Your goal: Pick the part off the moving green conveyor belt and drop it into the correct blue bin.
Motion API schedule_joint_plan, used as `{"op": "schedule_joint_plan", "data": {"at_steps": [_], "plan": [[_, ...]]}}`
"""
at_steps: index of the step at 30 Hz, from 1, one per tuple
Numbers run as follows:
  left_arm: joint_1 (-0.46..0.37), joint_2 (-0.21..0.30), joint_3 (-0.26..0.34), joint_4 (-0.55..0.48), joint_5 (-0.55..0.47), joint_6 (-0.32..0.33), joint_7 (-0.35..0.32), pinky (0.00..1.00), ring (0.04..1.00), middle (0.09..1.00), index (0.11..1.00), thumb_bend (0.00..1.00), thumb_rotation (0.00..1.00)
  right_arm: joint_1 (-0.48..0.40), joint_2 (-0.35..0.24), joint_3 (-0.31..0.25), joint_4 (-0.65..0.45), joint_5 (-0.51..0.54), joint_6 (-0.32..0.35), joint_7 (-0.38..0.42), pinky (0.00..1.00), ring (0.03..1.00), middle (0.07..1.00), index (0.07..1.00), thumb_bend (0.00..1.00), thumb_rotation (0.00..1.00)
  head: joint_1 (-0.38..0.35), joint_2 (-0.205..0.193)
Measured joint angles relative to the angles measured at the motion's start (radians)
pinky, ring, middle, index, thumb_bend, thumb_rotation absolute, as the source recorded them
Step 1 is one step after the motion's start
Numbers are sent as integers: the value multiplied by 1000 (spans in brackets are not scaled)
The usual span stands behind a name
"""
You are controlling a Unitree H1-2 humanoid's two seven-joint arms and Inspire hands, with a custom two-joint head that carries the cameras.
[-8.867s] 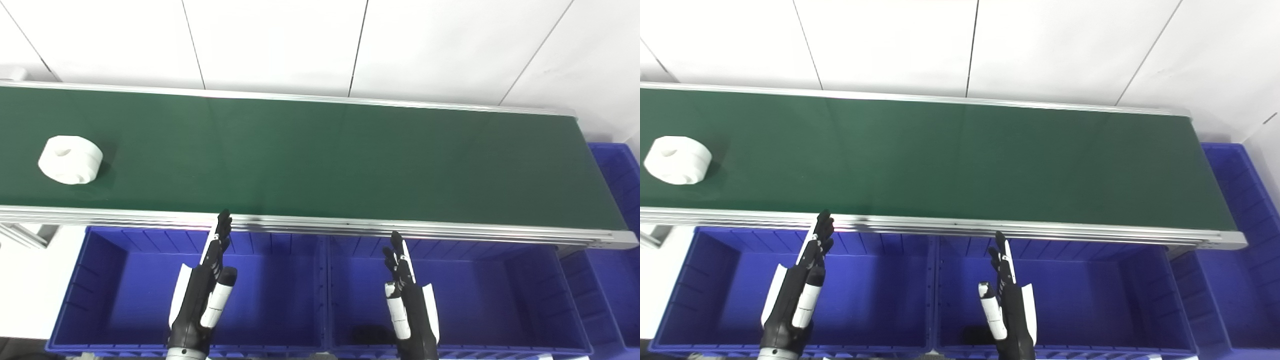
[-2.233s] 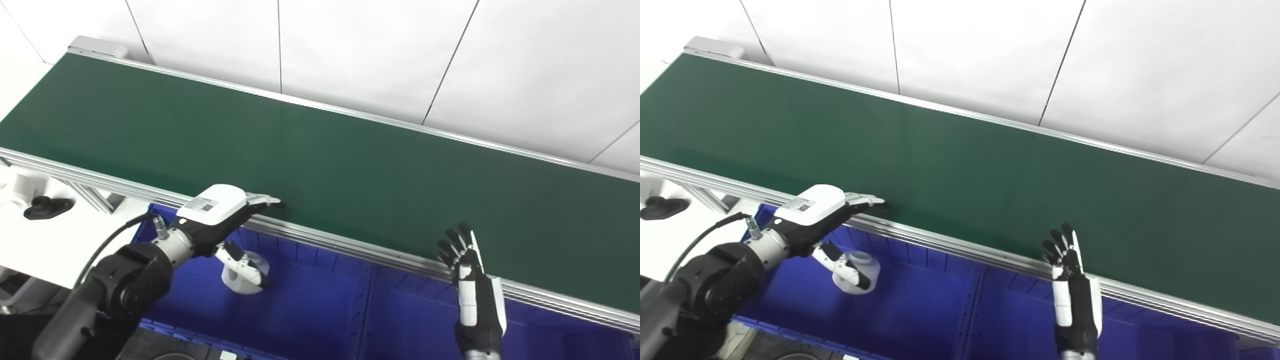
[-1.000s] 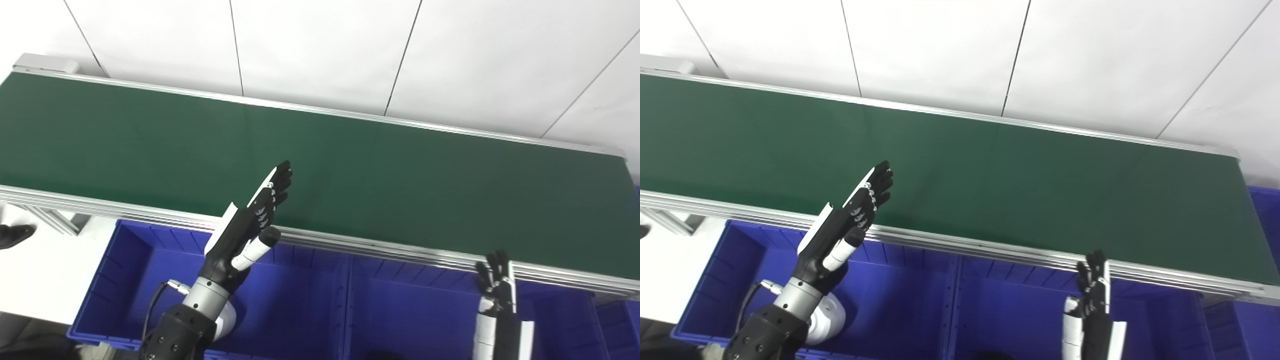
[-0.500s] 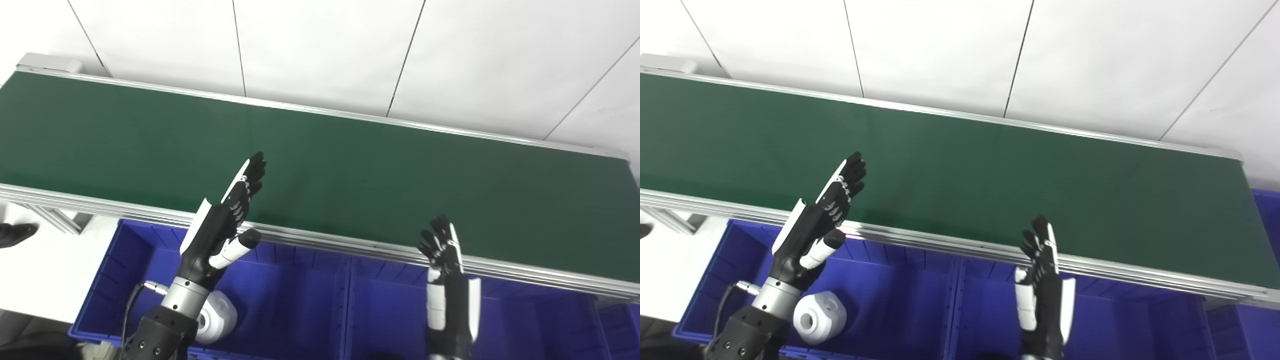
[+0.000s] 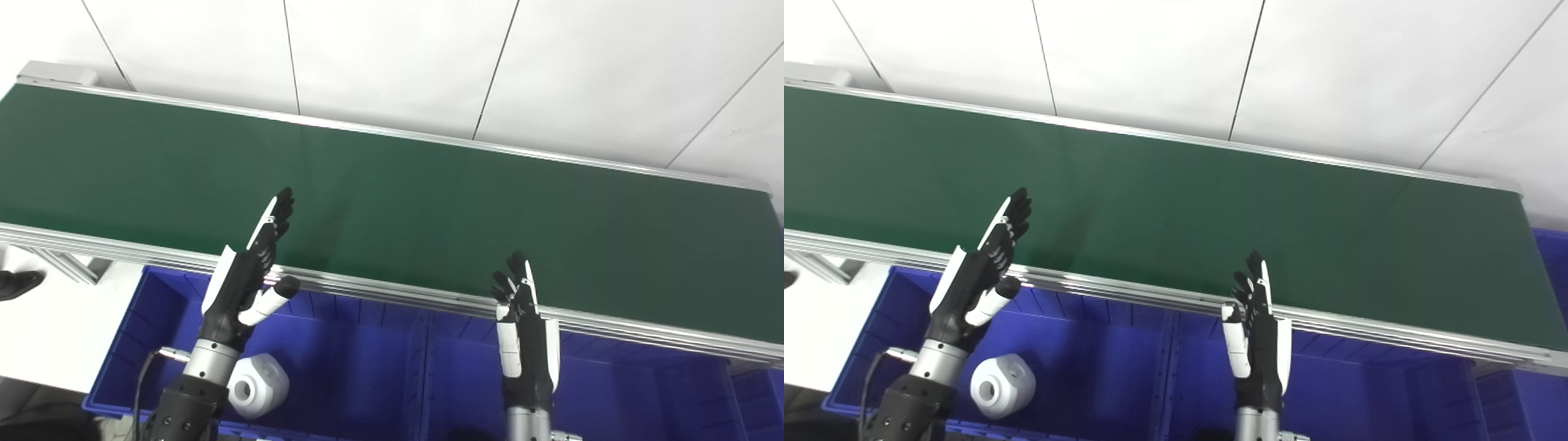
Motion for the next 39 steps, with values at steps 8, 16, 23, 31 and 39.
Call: {"op": "schedule_joint_plan", "data": {"at_steps": [8, 16, 23, 31, 39], "plan": [[-46, 42, 11, 31, -28, 1, -15, 1000, 1000, 1000, 1000, 851, 859, -16, 0, -1, 17, -35, 0, -37, 861, 896, 971, 981, 784, 1000, -150, 9], [-91, 84, 32, 91, -66, 40, -31, 1000, 1000, 1000, 1000, 848, 870, -46, -3, -5, 78, -40, 0, -86, 866, 913, 969, 981, 769, 1000, -236, 0], [-93, 81, 26, 99, -65, 50, -43, 999, 1000, 1000, 1000, 829, 886, -54, -5, -5, 93, -38, 0, -106, 859, 904, 963, 976, 769, 1000, -183, 0], [-94, 41, -2, 96, -43, 55, -38, 997, 1000, 1000, 1000, 831, 858, -51, -6, 1, 73, -19, 0, -92, 846, 897, 967, 977, 755, 1000, -86, -17], [-1, -33, -17, -121, -50, 73, -6, 1000, 1000, 1000, 1000, 763, 861, -31, -8, 4, 36, 19, -4, -69, 858, 894, 947, 960, 769, 1000, 44, -38]]}}
